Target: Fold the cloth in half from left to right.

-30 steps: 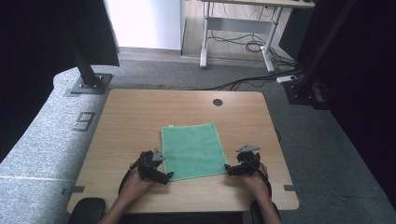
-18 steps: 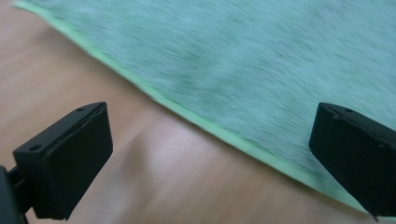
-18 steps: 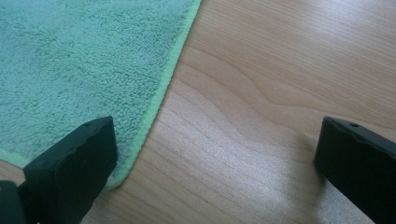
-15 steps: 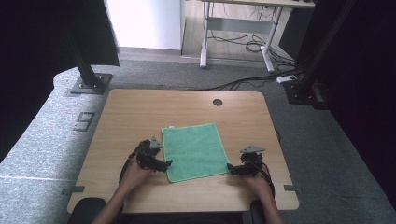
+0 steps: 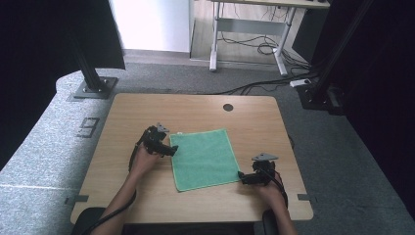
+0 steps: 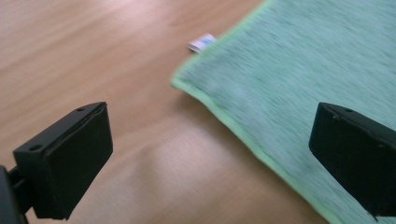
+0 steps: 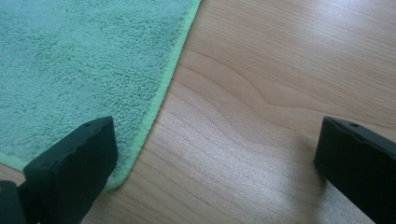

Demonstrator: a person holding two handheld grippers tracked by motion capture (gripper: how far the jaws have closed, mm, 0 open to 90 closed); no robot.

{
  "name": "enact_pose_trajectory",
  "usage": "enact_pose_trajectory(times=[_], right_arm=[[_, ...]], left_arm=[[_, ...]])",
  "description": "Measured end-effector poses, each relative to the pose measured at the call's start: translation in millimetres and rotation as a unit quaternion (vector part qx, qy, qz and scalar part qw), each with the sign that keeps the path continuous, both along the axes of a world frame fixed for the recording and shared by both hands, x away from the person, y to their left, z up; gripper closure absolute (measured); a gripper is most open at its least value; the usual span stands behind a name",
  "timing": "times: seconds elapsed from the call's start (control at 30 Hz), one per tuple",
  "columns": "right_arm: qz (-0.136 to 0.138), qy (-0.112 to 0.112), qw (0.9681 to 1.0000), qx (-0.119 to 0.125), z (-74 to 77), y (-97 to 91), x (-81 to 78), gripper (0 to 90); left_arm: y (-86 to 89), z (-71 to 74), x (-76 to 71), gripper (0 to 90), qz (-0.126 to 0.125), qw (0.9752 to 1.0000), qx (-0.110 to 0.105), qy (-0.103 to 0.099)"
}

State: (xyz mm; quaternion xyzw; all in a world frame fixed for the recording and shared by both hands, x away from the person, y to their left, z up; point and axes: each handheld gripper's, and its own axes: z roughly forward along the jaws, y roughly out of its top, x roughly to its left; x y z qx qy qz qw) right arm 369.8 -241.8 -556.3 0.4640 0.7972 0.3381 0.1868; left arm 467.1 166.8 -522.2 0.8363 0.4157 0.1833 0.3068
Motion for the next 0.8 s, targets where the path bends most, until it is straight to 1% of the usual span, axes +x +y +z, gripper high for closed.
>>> enact_pose_trajectory(times=[0.03, 0.07, 0.13, 0.17, 0.23, 0.27, 0.3, 0.33, 0.37, 0.4, 0.47, 0.6, 0.67, 0.73, 0.8], right_arm=[[0.000, 0.000, 1.0000, 0.000, 0.0, 0.0, 0.0, 0.0], [0.001, 0.000, 1.0000, 0.000, -0.1, -0.1, 0.1, 0.0], [0.001, 0.000, 1.0000, 0.000, -0.1, -0.1, 0.1, 0.0], [0.001, -0.001, 1.0000, 0.000, -0.1, -0.1, 0.1, 0.0], [0.002, -0.001, 1.0000, 0.000, -0.1, -0.1, 0.2, 0.0], [0.002, 0.000, 1.0000, 0.000, -0.1, -0.2, 0.3, 0.0], [0.002, -0.001, 1.0000, 0.000, -0.1, -0.2, 0.2, 0.0], [0.002, -0.001, 1.0000, 0.000, -0.1, -0.2, 0.2, 0.0], [0.002, -0.001, 1.0000, 0.000, -0.1, -0.2, 0.2, 0.0], [0.002, -0.001, 1.0000, 0.000, -0.1, -0.2, 0.2, 0.0], [0.004, -0.001, 1.0000, 0.000, -0.1, -0.4, 0.4, 0.0], [0.004, 0.000, 1.0000, 0.000, 0.1, -0.2, 0.6, 0.0], [0.006, 0.002, 1.0000, -0.001, 0.4, -0.1, 1.3, 0.0], [0.007, 0.002, 1.0000, -0.001, 0.5, 0.0, 1.6, 0.0], [0.013, 0.005, 0.9999, 0.000, 2.0, 1.5, 2.3, 2.0]], left_arm=[[0.9, 0.2, 4.3, 0.0, 0.004, 1.0000, -0.004, 0.000], [2.8, -0.1, 12.1, 0.0, 0.010, 0.9999, -0.011, 0.000], [4.1, -2.6, 19.8, 0.0, 0.020, 0.9997, -0.010, -0.002], [4.1, -2.6, 19.8, 0.1, 0.020, 0.9997, -0.010, -0.002], [5.6, -7.3, 27.5, 0.1, 0.032, 0.9994, -0.010, -0.001], [7.5, -13.3, 34.2, 0.0, 0.043, 0.9990, -0.009, 0.001], [8.4, -16.4, 36.9, 0.0, 0.048, 0.9988, -0.009, 0.003], [8.4, -16.4, 36.9, 0.0, 0.048, 0.9988, -0.009, 0.003], [9.6, -22.4, 40.9, 0.0, 0.051, 0.9986, -0.007, 0.008], [9.6, -22.4, 40.9, 0.0, 0.051, 0.9986, -0.007, 0.008], [13.9, -25.7, 42.0, 0.0, 0.051, 0.9985, -0.017, 0.011], [16.7, -25.8, 40.0, 0.0, 0.049, 0.9986, -0.017, 0.012], [21.9, -26.1, 37.3, 0.0, 0.053, 0.9981, -0.024, 0.021], [24.1, -26.2, 35.3, 0.0, 0.053, 0.9981, -0.024, 0.020], [27.0, -26.2, 32.0, 0.0, 0.053, 0.9981, -0.024, 0.020]])
